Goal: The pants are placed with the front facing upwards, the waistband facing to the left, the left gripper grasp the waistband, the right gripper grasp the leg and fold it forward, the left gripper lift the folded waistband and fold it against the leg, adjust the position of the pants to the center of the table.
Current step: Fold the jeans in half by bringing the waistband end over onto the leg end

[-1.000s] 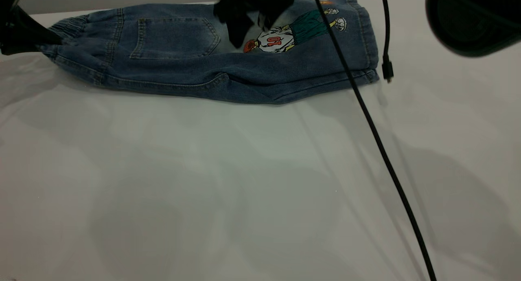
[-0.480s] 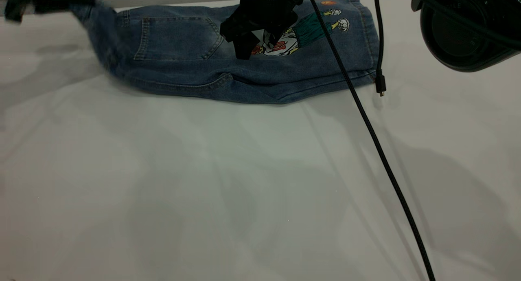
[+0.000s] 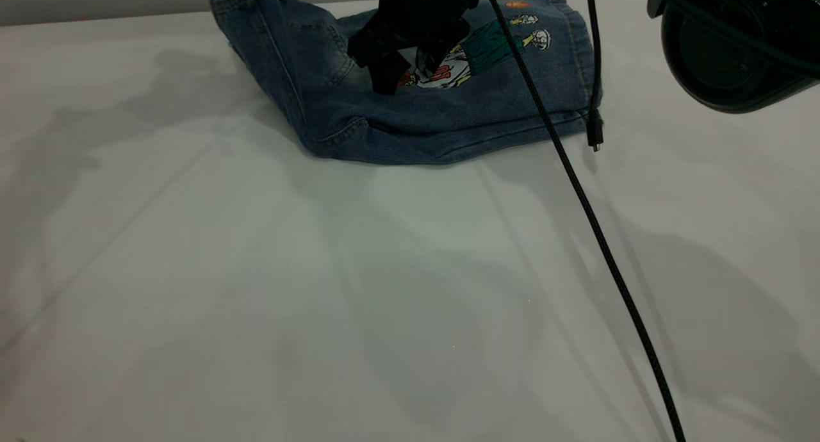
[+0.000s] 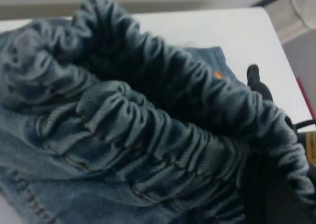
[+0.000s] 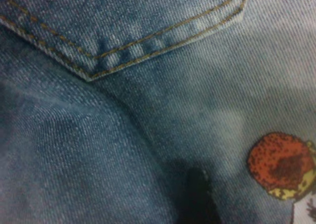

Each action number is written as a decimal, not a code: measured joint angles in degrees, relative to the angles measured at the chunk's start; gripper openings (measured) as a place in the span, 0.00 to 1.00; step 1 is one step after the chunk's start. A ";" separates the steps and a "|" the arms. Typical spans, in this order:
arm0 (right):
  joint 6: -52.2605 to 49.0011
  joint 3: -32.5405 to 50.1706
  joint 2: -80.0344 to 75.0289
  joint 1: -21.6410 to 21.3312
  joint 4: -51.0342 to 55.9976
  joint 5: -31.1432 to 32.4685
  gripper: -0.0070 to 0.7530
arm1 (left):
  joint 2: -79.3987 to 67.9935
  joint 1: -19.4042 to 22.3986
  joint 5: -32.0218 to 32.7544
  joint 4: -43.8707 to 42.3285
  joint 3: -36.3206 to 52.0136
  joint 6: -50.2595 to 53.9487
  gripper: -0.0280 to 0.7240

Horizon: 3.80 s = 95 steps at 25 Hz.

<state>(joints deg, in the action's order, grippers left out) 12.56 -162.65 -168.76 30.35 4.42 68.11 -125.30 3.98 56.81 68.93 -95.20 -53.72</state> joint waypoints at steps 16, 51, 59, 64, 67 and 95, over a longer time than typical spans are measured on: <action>-0.08 0.00 7.27 -5.62 -4.73 2.04 0.62 | -0.13 -1.42 1.18 0.03 0.00 0.00 0.14; -0.51 1.73 0.85 -13.69 1.52 1.80 0.61 | -0.19 -14.90 0.06 -0.09 -7.92 -1.34 0.14; -0.44 1.73 1.90 -13.74 -0.03 2.25 0.61 | -0.27 -17.78 -2.61 -0.24 -7.92 -1.40 0.14; -0.44 1.68 4.77 -15.39 -2.08 2.16 0.61 | -0.27 -17.78 -2.26 -0.13 -7.87 -1.46 0.14; -0.44 1.68 5.86 -17.71 -2.13 2.09 0.63 | -0.27 -17.78 -2.20 0.01 -7.87 -1.51 0.14; -0.45 1.68 9.07 -34.87 4.93 1.89 0.63 | -9.45 -30.03 -24.83 9.94 -7.87 -13.46 0.63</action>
<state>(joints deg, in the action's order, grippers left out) 12.11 -160.97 -159.69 -4.52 9.35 70.00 -134.75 -26.05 31.98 78.87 -103.07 -67.17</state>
